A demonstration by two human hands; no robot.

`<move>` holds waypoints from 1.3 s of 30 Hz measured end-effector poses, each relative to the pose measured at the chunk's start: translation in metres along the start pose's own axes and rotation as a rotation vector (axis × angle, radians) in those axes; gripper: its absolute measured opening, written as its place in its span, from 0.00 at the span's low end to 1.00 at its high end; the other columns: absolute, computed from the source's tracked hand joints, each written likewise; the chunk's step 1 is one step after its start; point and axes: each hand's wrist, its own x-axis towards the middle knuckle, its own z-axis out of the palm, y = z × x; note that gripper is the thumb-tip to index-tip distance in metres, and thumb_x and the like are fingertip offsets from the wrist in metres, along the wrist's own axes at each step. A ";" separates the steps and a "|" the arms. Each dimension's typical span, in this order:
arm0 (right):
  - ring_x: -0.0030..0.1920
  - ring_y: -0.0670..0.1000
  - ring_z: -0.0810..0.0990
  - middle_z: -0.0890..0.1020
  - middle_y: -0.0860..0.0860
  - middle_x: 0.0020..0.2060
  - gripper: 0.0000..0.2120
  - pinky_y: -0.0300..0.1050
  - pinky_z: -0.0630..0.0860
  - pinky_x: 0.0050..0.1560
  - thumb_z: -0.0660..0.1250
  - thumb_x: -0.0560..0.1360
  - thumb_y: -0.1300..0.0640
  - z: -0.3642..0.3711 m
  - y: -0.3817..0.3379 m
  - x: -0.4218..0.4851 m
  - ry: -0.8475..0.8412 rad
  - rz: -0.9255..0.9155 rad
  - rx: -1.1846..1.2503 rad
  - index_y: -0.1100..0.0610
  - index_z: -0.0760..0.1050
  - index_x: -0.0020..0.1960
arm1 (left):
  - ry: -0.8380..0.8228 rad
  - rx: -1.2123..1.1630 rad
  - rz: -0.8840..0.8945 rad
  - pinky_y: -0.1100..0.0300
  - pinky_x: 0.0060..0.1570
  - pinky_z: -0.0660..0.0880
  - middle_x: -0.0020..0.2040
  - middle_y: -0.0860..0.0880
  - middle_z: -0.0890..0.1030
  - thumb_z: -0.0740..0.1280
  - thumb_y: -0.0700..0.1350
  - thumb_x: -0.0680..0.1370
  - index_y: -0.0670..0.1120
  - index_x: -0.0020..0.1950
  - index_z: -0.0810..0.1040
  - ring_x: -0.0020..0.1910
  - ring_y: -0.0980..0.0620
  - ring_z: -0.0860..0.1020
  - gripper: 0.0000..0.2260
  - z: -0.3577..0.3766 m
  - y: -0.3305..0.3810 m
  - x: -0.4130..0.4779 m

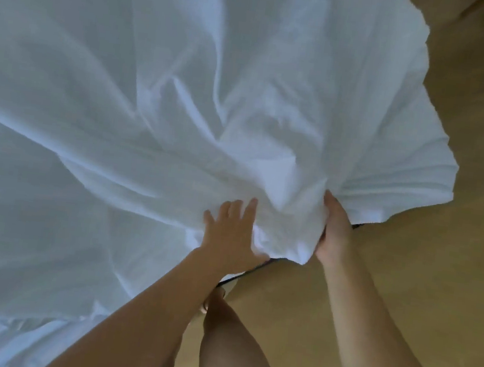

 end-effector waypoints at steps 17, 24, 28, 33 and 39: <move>0.73 0.57 0.60 0.63 0.56 0.72 0.26 0.56 0.59 0.70 0.61 0.75 0.58 -0.009 0.111 0.062 -0.402 -0.721 -1.929 0.58 0.62 0.72 | 0.256 0.098 -0.284 0.46 0.52 0.72 0.63 0.38 0.74 0.65 0.46 0.76 0.46 0.72 0.64 0.60 0.37 0.74 0.24 -0.026 -0.136 0.055; 0.59 0.58 0.75 0.78 0.58 0.55 0.13 0.50 0.70 0.60 0.60 0.78 0.60 0.025 0.126 0.083 -0.318 -0.579 -1.691 0.62 0.72 0.61 | 0.224 0.135 -0.308 0.47 0.50 0.69 0.65 0.39 0.69 0.63 0.44 0.78 0.43 0.72 0.60 0.61 0.38 0.70 0.24 0.013 -0.123 0.053; 0.34 0.55 0.76 0.74 0.50 0.34 0.05 0.45 0.64 0.36 0.56 0.80 0.56 -0.020 0.164 0.028 -0.714 -0.519 -1.945 0.57 0.68 0.50 | 0.257 0.112 -0.288 0.46 0.50 0.69 0.64 0.38 0.69 0.65 0.45 0.76 0.42 0.71 0.61 0.60 0.37 0.70 0.25 0.016 -0.120 0.052; 0.34 0.56 0.70 0.68 0.47 0.31 0.06 0.46 0.60 0.34 0.54 0.80 0.55 -0.054 0.203 -0.003 -0.678 -0.399 -1.957 0.54 0.61 0.45 | 0.207 0.155 -0.101 0.47 0.60 0.63 0.66 0.40 0.68 0.64 0.52 0.76 0.42 0.75 0.58 0.63 0.39 0.67 0.31 0.078 -0.090 0.003; 0.33 0.57 0.74 0.71 0.48 0.30 0.06 0.45 0.59 0.28 0.55 0.79 0.56 -0.080 0.223 0.001 -0.584 -0.468 -1.936 0.54 0.62 0.44 | 0.181 0.135 -0.141 0.49 0.73 0.45 0.76 0.42 0.54 0.62 0.47 0.75 0.42 0.77 0.44 0.75 0.43 0.51 0.37 0.115 -0.077 -0.017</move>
